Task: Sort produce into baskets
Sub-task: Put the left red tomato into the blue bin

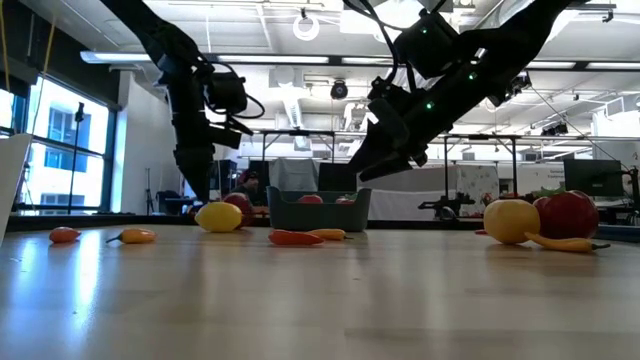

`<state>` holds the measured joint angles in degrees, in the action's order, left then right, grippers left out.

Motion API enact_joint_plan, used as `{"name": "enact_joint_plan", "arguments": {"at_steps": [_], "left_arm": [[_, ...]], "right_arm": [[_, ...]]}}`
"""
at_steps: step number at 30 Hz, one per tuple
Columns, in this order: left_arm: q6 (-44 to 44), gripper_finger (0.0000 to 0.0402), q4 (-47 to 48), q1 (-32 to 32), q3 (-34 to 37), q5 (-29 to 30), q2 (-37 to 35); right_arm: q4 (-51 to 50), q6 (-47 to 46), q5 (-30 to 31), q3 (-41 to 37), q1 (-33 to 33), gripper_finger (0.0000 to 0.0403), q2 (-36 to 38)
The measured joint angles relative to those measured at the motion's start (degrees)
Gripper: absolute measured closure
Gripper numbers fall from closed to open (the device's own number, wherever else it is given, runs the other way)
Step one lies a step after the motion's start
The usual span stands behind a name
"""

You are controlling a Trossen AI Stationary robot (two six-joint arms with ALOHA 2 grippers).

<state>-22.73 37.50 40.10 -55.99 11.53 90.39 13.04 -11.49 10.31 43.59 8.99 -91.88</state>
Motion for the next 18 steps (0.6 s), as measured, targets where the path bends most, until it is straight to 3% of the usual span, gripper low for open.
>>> {"name": "enact_joint_plan", "arguments": {"at_steps": [6,18], "left_arm": [[0.7,0.0395,-0.1,0.0,0.0,-0.7,-1.5],[8.3,0.0392,-12.9,0.0,5.7,-6.7,-4.8]], "right_arm": [[-0.1,0.1,-0.5,0.0,0.0,0.0123,0.0],[2.9,0.0,-1.8,0.0,-1.1,0.0123,0.0]]}}
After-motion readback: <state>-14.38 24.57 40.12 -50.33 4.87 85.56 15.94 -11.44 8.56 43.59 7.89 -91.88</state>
